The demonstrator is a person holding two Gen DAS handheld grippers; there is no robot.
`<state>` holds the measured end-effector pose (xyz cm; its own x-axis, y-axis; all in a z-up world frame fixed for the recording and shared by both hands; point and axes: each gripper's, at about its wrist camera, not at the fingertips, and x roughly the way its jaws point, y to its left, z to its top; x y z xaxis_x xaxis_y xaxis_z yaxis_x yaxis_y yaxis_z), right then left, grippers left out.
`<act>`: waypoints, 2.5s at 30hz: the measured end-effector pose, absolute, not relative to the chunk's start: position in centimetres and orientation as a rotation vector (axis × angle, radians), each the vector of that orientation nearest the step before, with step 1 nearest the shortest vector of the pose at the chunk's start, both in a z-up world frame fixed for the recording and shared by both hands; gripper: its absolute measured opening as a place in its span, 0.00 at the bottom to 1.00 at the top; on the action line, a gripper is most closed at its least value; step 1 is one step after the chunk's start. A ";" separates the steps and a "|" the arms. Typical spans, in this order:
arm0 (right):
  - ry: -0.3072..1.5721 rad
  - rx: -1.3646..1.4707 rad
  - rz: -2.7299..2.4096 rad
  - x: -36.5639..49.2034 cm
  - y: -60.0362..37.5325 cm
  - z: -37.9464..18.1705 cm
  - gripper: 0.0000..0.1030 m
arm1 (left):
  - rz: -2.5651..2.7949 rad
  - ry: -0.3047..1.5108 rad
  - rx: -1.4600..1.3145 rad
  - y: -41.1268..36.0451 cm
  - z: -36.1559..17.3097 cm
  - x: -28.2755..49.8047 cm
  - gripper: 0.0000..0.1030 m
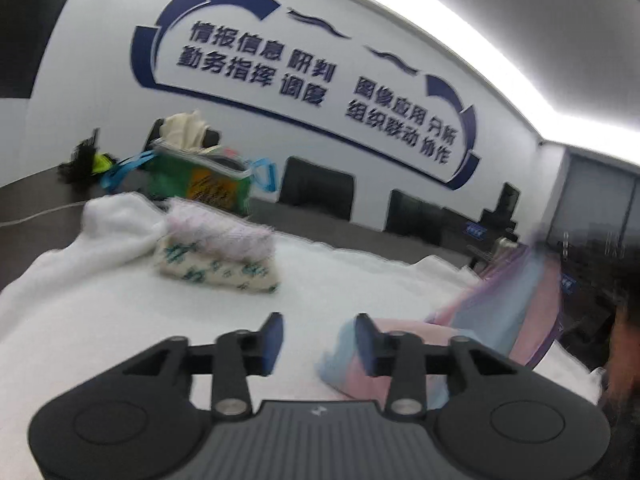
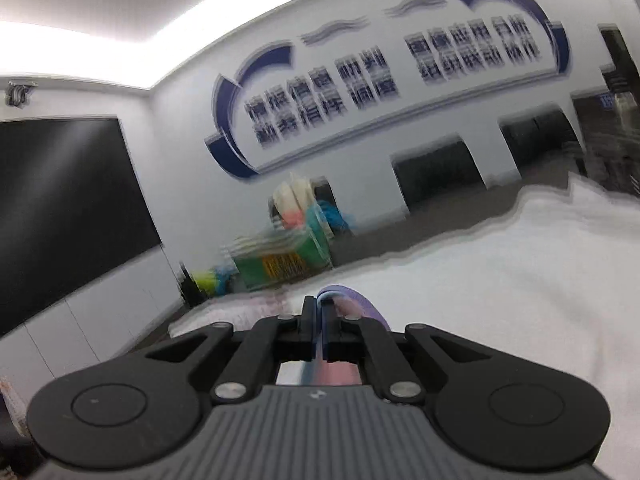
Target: Fold clothes
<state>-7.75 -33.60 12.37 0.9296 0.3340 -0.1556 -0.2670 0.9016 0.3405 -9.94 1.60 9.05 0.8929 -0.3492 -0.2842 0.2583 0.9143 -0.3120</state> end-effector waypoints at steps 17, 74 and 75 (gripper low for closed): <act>-0.002 -0.014 0.571 -5.0 -25.8 43.5 0.01 | -0.359 0.027 -0.501 7.0 18.6 -9.3 0.86; 0.659 -0.082 0.329 -2.3 -20.3 1.3 0.99 | -0.156 0.703 0.067 1.2 -0.5 1.4 1.00; 0.660 -0.081 0.329 -1.2 -20.9 1.0 0.99 | -0.156 0.703 0.067 1.2 -0.5 1.4 1.00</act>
